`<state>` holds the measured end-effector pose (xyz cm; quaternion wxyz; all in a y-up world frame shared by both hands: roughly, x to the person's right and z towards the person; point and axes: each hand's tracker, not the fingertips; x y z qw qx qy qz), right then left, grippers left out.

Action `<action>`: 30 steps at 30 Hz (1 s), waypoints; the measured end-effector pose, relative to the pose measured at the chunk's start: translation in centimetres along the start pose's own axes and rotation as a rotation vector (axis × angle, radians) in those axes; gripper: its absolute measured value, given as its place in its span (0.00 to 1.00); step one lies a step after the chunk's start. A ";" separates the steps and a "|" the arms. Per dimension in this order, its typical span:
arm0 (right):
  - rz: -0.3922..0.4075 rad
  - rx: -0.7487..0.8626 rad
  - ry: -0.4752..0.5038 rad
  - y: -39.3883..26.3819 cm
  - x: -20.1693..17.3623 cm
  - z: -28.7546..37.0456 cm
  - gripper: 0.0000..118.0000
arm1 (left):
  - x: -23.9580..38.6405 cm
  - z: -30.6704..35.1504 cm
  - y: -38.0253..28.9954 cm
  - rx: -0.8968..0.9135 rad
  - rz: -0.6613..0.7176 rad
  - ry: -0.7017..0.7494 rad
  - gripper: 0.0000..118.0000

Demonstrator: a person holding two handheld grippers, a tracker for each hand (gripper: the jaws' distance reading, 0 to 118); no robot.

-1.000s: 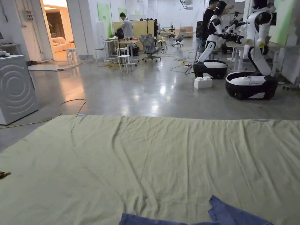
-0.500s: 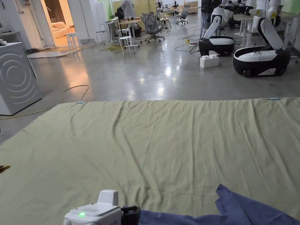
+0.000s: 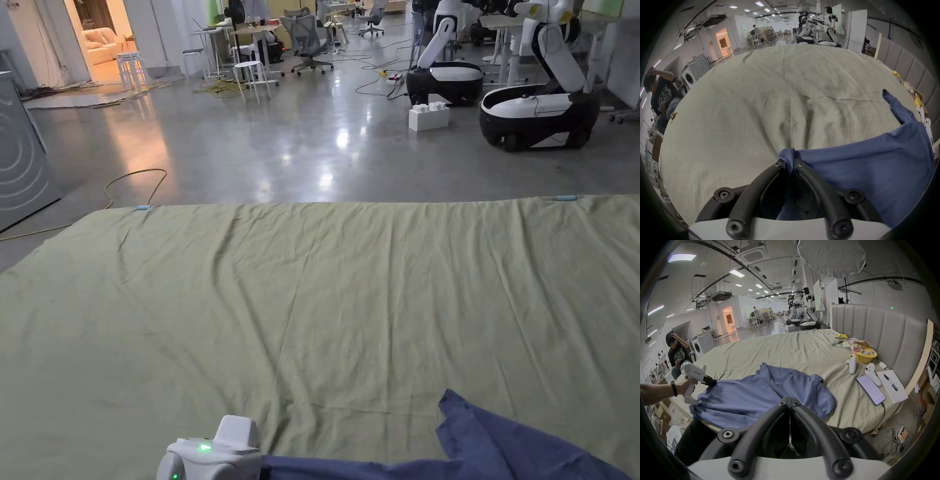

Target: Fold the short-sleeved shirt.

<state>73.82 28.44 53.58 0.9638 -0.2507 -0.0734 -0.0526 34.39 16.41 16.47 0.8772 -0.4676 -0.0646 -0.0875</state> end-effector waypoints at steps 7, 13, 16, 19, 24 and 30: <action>0.109 -0.045 0.198 7.2 1.1 -12.3 0.02 | 0.9 -1.8 2.1 -0.138 -0.081 0.020 0.07; 0.113 -0.390 0.198 10.5 3.4 -27.8 0.72 | 0.9 -2.1 2.7 -0.164 -0.127 0.016 0.07; 0.149 -0.475 0.146 10.8 4.1 -33.5 0.72 | 0.5 -1.9 2.6 -0.166 -0.122 -0.001 0.07; 0.192 -0.565 0.152 10.5 3.9 -37.2 0.72 | 0.5 -1.7 2.1 -0.149 -0.142 0.000 0.07; 0.363 -0.563 0.103 8.8 2.6 -38.6 0.36 | 0.4 -1.4 1.8 -0.123 -0.155 -0.008 0.07; 0.417 -0.546 0.156 7.7 0.5 -36.3 0.03 | -0.1 -0.9 1.1 -0.077 -0.144 -0.021 0.06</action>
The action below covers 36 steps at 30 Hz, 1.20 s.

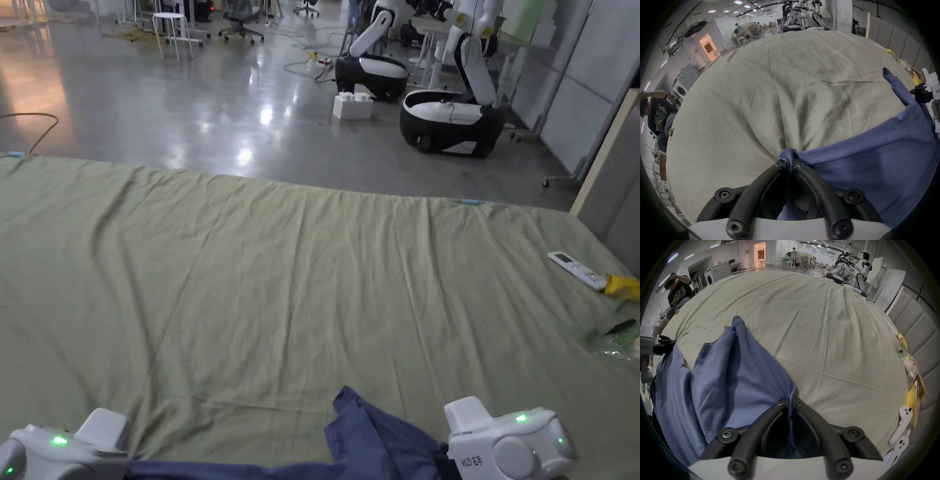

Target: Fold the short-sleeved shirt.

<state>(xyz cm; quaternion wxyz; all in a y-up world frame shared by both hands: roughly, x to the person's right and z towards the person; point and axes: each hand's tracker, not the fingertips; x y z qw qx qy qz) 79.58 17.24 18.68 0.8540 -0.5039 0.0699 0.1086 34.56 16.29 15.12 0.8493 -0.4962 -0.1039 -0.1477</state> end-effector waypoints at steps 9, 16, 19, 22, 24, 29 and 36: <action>-0.210 0.404 0.004 -3.4 0.1 17.0 0.03 | -5.4 17.2 -5.4 0.435 0.243 -0.198 0.06; -0.259 0.689 -0.088 -5.9 0.1 31.8 0.03 | -6.3 30.5 -7.2 0.680 0.288 -0.311 0.06; -0.269 0.777 -0.120 -5.6 -0.5 36.7 0.03 | -6.2 37.4 -6.8 0.787 0.246 -0.231 0.06; -0.249 0.858 -0.166 -4.9 -0.7 40.8 0.03 | -6.9 41.3 -6.3 0.836 0.263 -0.246 0.06; -0.252 0.907 -0.171 -4.3 -1.0 43.2 0.03 | -7.0 44.1 -6.0 0.934 0.247 -0.168 0.06; -0.242 1.046 -0.224 -1.5 0.2 48.5 0.03 | -8.6 49.2 -4.7 1.020 0.242 -0.105 0.05; -0.230 1.132 -0.293 2.0 0.4 53.5 0.03 | -12.1 52.8 -2.8 1.077 0.285 -0.026 0.05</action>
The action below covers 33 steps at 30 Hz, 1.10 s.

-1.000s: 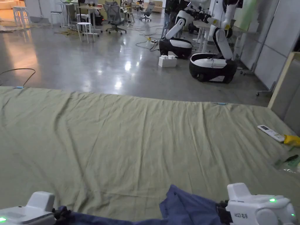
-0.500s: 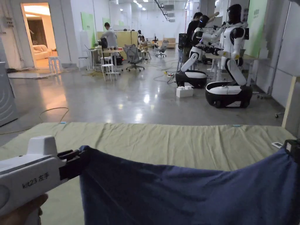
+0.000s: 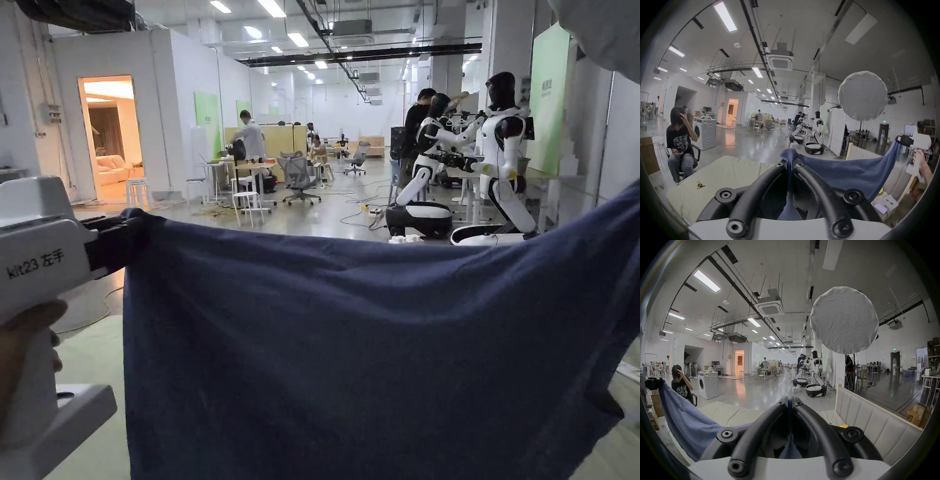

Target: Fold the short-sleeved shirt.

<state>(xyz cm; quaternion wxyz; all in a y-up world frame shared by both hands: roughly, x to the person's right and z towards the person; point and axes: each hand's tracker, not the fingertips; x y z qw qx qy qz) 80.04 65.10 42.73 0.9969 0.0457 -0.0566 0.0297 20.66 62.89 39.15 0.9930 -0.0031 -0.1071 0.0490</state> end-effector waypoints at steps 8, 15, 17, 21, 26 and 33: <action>0.055 0.011 -0.053 1.6 -0.4 -2.5 0.03 | -0.9 -2.4 2.1 0.043 -0.002 0.036 0.05; 0.133 0.036 -0.091 2.6 -2.3 -5.5 0.03 | -1.0 -7.0 2.8 0.014 0.004 0.072 0.05; 0.143 0.033 -0.093 2.6 -2.1 -7.7 0.03 | -1.1 -8.8 2.8 0.003 0.008 0.082 0.05; 0.148 0.038 -0.095 2.5 -2.0 -10.7 0.03 | -1.3 -12.4 2.9 -0.030 -0.021 0.103 0.04; 0.186 0.057 -0.123 2.5 -2.4 -13.6 0.03 | -1.1 -15.9 2.3 -0.037 -0.010 0.114 0.04; 0.223 0.063 -0.151 3.1 -3.8 -17.9 0.03 | -1.2 -21.9 2.4 -0.050 0.007 0.150 0.04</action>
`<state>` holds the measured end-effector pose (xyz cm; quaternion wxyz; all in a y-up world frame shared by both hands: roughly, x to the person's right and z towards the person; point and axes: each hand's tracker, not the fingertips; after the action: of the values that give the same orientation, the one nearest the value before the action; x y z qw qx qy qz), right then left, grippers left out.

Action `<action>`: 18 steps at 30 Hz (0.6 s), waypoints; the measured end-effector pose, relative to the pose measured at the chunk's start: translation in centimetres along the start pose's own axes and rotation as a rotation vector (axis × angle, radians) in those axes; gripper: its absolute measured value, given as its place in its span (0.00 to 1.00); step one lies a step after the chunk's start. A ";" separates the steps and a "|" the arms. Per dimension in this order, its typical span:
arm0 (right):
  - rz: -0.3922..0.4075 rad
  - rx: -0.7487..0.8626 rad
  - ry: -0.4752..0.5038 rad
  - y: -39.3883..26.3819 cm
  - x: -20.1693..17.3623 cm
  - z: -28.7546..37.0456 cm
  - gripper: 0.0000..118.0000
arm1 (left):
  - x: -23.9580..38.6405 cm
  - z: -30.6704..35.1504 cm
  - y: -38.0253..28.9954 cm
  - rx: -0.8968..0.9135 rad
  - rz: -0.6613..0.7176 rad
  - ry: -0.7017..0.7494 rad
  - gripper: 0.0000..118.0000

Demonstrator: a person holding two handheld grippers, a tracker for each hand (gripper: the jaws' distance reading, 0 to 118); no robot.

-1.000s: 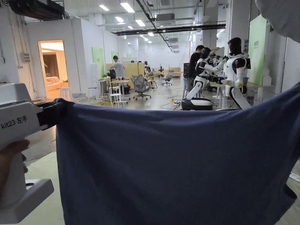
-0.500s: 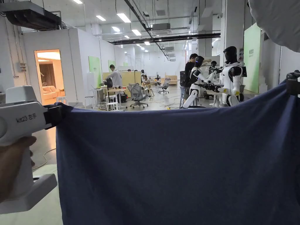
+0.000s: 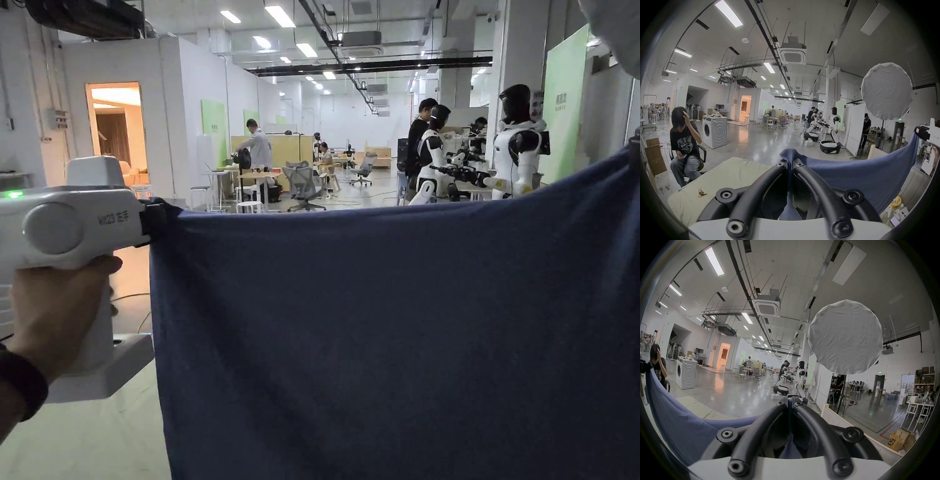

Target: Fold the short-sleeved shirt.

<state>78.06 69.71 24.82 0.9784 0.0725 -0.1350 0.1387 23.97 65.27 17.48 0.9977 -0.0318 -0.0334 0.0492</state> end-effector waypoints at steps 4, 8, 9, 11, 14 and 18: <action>0.010 -0.025 -0.023 -0.3 -1.6 -2.9 0.03 | 0.8 -4.1 -0.7 -0.045 -0.029 0.018 0.04; 0.029 -0.078 -0.058 -2.7 -3.5 -6.6 0.03 | 1.7 -7.9 -1.6 -0.121 -0.147 0.060 0.04; 0.045 -0.088 -0.067 -3.1 -3.9 -7.3 0.03 | 1.9 -8.7 -1.8 -0.084 -0.027 0.025 0.04; 0.062 -0.119 -0.047 -3.9 -4.3 -8.6 0.03 | 2.1 -9.4 -2.6 -0.068 -0.012 0.013 0.04; 0.061 -0.114 -0.057 -5.4 -4.3 -9.8 0.03 | 2.6 -11.1 -3.9 -0.086 -0.065 0.038 0.04; -0.048 -0.143 -0.040 -7.4 -3.7 -9.7 0.03 | 2.3 -11.7 -6.0 -0.121 0.010 0.023 0.04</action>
<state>79.15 63.44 13.70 0.9812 0.0084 -0.1622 0.1039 27.69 58.82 6.35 0.9940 -0.0928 -0.0247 0.0517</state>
